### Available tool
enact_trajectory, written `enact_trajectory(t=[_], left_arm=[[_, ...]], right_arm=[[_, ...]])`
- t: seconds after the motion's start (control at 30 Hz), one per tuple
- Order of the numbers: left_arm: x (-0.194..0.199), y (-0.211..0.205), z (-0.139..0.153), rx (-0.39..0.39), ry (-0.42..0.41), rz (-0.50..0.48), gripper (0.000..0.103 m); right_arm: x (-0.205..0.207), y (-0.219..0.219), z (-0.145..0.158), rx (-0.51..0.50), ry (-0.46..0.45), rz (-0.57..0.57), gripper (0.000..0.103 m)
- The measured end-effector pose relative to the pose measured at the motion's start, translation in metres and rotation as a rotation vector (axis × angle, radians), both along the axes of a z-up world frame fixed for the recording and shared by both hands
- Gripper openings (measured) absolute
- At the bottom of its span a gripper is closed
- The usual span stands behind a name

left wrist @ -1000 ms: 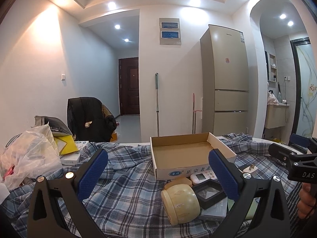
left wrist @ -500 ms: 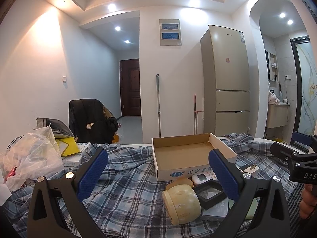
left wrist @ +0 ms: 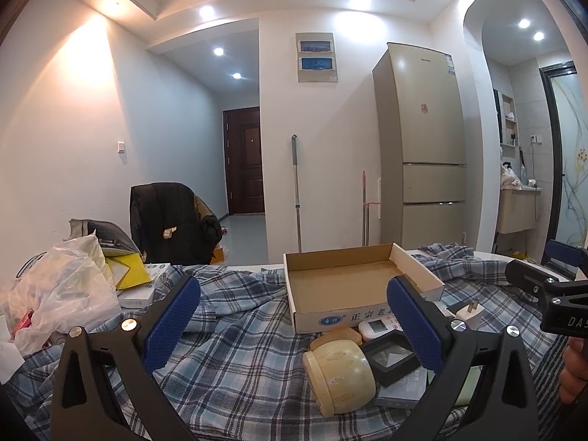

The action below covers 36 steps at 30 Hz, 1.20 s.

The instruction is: Organize rigid objects

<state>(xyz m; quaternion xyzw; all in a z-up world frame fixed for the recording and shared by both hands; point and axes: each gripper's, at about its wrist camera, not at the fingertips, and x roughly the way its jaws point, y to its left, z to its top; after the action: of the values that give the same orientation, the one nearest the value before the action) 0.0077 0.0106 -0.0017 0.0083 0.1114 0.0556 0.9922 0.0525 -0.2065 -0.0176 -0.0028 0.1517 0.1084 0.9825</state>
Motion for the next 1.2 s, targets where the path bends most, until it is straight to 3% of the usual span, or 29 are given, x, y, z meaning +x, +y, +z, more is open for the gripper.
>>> enact_trajectory(t=[0.4, 0.57, 0.7, 0.83, 0.93, 1.0, 1.1, 1.2], left_arm=[[0.001, -0.003, 0.003, 0.033, 0.009, 0.043, 0.103], [0.003, -0.010, 0.021, -0.002, 0.068, 0.029, 0.103], [0.016, -0.022, 0.031, 0.030, 0.173, 0.107, 0.103], [0.037, -0.013, 0.021, -0.124, 0.300, 0.081, 0.103], [0.060, -0.007, 0.001, -0.176, 0.422, 0.097, 0.103], [0.077, 0.006, -0.017, -0.252, 0.506, 0.096, 0.103], [0.089, 0.015, -0.038, -0.321, 0.569, 0.100, 0.093], [0.093, 0.017, -0.050, -0.327, 0.586, 0.097, 0.091]], right_arm=[[-0.002, -0.003, 0.000, 0.004, -0.008, -0.013, 0.103], [-0.001, -0.015, 0.006, 0.036, 0.001, -0.035, 0.103], [0.002, -0.029, 0.030, 0.030, 0.006, -0.096, 0.103], [0.004, -0.039, 0.051, 0.017, -0.034, -0.129, 0.103], [0.010, -0.040, 0.058, 0.011, -0.040, -0.140, 0.103], [0.014, -0.039, 0.060, 0.021, -0.035, -0.132, 0.103], [0.020, -0.037, 0.055, 0.027, -0.037, -0.137, 0.103], [0.027, -0.033, 0.043, 0.016, -0.018, -0.137, 0.103]])
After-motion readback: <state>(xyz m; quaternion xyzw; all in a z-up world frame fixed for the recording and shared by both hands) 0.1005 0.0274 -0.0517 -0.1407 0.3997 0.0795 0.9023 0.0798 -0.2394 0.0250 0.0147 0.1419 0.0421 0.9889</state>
